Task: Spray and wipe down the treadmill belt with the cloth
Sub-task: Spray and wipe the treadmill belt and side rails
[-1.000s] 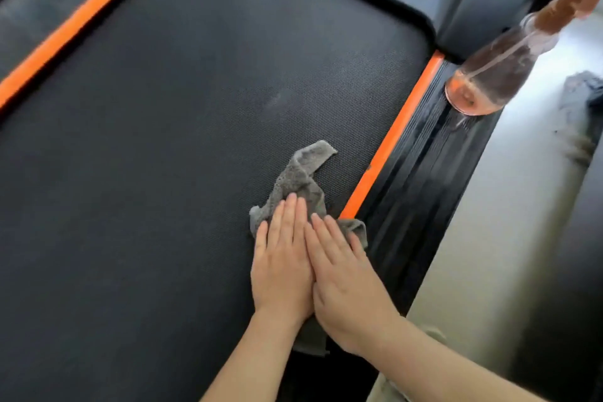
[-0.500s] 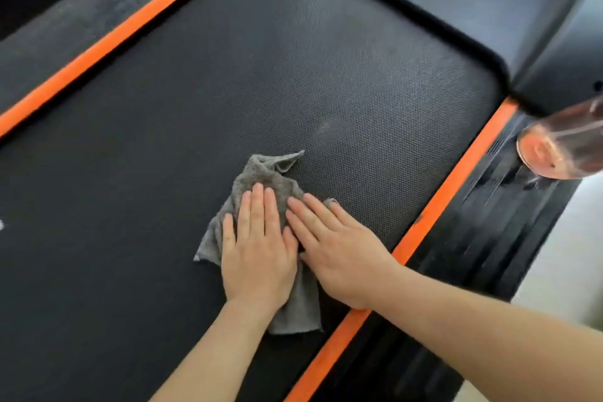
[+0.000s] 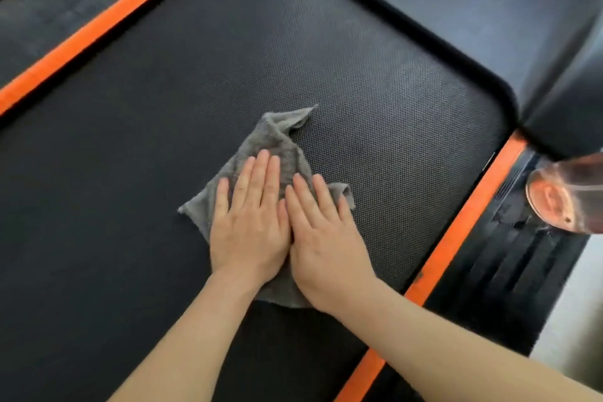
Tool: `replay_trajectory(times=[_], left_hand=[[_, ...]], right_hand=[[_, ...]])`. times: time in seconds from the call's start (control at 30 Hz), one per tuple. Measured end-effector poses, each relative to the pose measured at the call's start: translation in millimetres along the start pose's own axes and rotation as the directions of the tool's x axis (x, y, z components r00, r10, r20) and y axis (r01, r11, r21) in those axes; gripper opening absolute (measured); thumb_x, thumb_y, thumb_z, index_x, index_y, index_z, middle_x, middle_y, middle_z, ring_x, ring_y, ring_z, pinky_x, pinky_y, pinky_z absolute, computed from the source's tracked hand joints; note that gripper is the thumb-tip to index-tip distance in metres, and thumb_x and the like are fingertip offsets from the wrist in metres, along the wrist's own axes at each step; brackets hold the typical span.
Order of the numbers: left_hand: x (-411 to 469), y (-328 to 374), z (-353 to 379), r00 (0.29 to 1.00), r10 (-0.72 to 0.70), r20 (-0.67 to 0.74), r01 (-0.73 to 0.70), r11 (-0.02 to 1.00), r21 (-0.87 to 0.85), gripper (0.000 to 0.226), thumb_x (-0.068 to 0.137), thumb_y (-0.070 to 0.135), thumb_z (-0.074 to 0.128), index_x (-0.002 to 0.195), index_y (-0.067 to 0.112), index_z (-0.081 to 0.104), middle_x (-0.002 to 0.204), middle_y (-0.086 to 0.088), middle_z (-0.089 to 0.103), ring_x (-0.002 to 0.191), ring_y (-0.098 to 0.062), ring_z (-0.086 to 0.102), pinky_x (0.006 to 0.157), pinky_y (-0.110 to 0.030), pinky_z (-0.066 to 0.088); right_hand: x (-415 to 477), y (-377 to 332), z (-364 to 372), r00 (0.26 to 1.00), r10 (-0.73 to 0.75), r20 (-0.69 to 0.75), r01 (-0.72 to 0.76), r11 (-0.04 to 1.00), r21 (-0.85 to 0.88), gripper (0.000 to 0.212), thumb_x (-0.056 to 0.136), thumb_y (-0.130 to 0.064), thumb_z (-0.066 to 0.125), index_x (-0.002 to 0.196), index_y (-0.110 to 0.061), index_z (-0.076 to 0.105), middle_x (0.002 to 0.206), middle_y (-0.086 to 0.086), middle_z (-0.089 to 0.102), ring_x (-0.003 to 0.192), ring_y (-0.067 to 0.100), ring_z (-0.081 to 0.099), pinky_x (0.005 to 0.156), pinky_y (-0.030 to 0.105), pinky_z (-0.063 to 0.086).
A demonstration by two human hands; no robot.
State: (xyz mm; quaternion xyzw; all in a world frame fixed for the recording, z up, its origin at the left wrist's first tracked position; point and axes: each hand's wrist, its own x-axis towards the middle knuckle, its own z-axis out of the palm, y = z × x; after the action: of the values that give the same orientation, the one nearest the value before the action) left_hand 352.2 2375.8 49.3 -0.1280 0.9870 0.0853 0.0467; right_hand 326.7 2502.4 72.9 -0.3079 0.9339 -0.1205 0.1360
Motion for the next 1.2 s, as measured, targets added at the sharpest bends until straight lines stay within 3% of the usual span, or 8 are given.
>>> replay_trajectory(times=[0.13,0.27,0.4,0.53,0.6,0.93,1.1,1.2], left_hand=[[-67,-74,-2,0.983,-0.184,0.018,0.183,0.982,0.048,0.062,0.101,0.035,0.024,0.155,0.006,0.022,0.162,-0.009,0.019,0.149,-0.025,0.024,0.115,-0.056,0.024],[-53,-61,-3,0.964,-0.262,0.035,0.262,0.965,0.020,0.063,0.099,0.034,0.022,0.155,0.006,0.019,0.163,-0.010,0.019,0.148,-0.028,0.024,0.114,-0.060,0.023],[1,-13,-4,0.978,-0.209,0.023,0.209,0.978,0.012,0.064,0.098,0.036,0.021,0.156,0.007,0.020,0.163,-0.011,0.018,0.150,-0.027,0.021,0.116,-0.057,0.019],[104,59,-13,0.999,0.008,0.040,-0.006,0.999,-0.034,0.063,0.100,0.041,0.009,0.158,0.018,-0.003,0.166,0.001,-0.008,0.152,-0.014,-0.008,0.119,-0.044,-0.008],[143,73,-16,0.998,0.034,0.054,-0.032,0.999,-0.036,0.062,0.101,0.041,0.012,0.158,0.022,-0.006,0.166,0.006,-0.012,0.151,-0.010,-0.013,0.119,-0.042,-0.013],[290,117,-26,0.996,-0.087,0.007,0.087,0.995,-0.045,0.065,0.104,0.041,0.020,0.158,0.011,0.001,0.167,-0.004,-0.005,0.153,-0.019,-0.007,0.120,-0.048,-0.006],[268,129,-24,0.992,0.108,0.068,-0.105,0.994,-0.042,0.065,0.104,0.042,0.021,0.158,0.013,-0.001,0.167,-0.002,-0.006,0.152,-0.016,-0.008,0.122,-0.044,-0.005],[235,149,-23,0.966,0.245,0.078,-0.237,0.966,-0.103,0.062,0.104,0.040,0.024,0.159,0.018,0.004,0.167,0.004,-0.002,0.152,-0.012,-0.005,0.122,-0.043,-0.003]], right_hand=[[-5,-65,29,0.958,-0.238,0.158,0.233,0.971,0.050,0.061,0.102,-0.030,0.021,0.159,-0.010,0.010,0.167,0.006,-0.003,0.151,0.025,-0.017,0.121,0.047,-0.008],[9,-28,20,0.943,-0.316,0.105,0.322,0.945,-0.050,0.057,0.104,-0.035,0.024,0.156,-0.012,0.028,0.164,0.004,0.021,0.153,0.023,0.012,0.124,0.044,0.009],[34,44,-11,0.980,-0.197,0.035,0.200,0.971,-0.132,0.059,0.102,-0.042,0.026,0.154,-0.015,0.034,0.162,0.006,0.028,0.150,0.022,0.024,0.120,0.047,0.024],[61,120,-46,0.993,0.095,-0.076,-0.099,0.994,-0.045,0.064,0.100,-0.052,0.025,0.157,-0.025,0.022,0.166,0.002,0.015,0.153,0.018,0.008,0.123,0.039,0.008],[65,134,-50,0.976,0.157,-0.152,-0.156,0.988,0.015,0.061,0.099,-0.047,0.031,0.155,-0.021,0.031,0.164,0.005,0.023,0.152,0.020,0.015,0.121,0.036,0.010],[67,135,-41,0.929,0.135,-0.344,-0.096,0.987,0.128,0.044,0.091,-0.030,0.049,0.131,-0.015,0.058,0.147,0.006,0.049,0.142,0.024,0.040,0.114,0.041,0.030],[68,144,-41,0.878,0.158,-0.452,-0.051,0.970,0.239,0.030,0.085,-0.015,0.049,0.109,-0.007,0.066,0.124,0.010,0.060,0.125,0.027,0.052,0.109,0.038,0.037],[68,138,-52,0.793,0.322,-0.517,-0.086,0.900,0.428,0.032,0.078,-0.007,0.043,0.099,-0.001,0.066,0.110,0.014,0.061,0.107,0.029,0.056,0.098,0.037,0.043]])
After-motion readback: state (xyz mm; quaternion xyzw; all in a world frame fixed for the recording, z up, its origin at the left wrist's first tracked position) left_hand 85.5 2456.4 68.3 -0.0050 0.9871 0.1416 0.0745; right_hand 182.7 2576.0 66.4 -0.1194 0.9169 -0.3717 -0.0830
